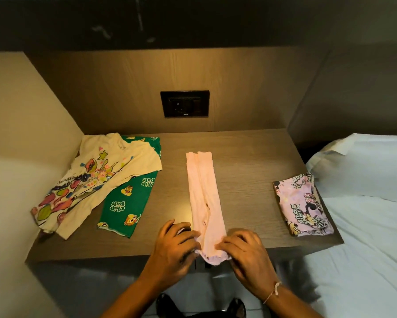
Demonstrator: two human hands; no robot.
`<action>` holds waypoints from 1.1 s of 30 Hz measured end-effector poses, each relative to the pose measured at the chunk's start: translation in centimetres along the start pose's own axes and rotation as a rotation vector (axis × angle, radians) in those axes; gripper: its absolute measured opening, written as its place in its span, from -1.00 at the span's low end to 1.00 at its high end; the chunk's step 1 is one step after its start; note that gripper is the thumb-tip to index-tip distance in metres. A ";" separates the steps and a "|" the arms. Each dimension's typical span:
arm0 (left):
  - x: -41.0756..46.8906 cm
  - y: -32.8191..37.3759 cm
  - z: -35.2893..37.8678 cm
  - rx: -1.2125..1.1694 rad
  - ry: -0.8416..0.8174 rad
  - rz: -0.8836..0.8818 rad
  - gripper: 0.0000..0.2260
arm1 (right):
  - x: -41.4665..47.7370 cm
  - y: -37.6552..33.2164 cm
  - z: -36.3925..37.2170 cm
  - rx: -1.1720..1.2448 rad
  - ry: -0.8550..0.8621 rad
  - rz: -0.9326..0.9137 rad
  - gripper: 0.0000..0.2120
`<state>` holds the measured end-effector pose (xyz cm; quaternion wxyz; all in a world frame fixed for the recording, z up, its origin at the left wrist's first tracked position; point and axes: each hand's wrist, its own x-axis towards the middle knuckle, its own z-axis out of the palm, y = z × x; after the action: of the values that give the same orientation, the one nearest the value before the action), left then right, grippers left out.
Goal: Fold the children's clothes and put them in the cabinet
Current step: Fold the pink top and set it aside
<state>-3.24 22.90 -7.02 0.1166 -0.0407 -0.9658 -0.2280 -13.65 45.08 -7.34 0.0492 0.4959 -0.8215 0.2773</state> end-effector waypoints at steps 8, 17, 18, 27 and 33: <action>3.6 2.8 -6.9 -0.695 -0.077 -0.334 -0.91 | 5.9 -2.4 -8.9 0.308 -0.102 0.267 -0.74; 12.3 -4.3 -4.4 -0.430 -0.147 -0.747 -0.82 | 17.1 3.9 -2.5 0.274 -0.247 0.530 -0.77; 12.8 -4.9 -3.9 -0.370 -0.157 -0.770 -0.81 | 17.5 4.3 -1.7 0.248 -0.257 0.547 -0.75; 10.5 -3.8 -1.2 -0.043 -0.061 -0.960 -0.57 | 12.3 3.3 0.6 0.180 -0.140 0.771 -0.55; 11.5 -3.7 -0.6 -0.236 -0.019 -1.026 -0.80 | 13.8 0.8 1.7 0.070 -0.186 0.866 -0.69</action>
<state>-14.78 19.59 -5.30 -0.0240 0.4223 -0.8304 -0.3627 -20.94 33.68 -4.20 -0.1626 0.1302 -0.9445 0.2541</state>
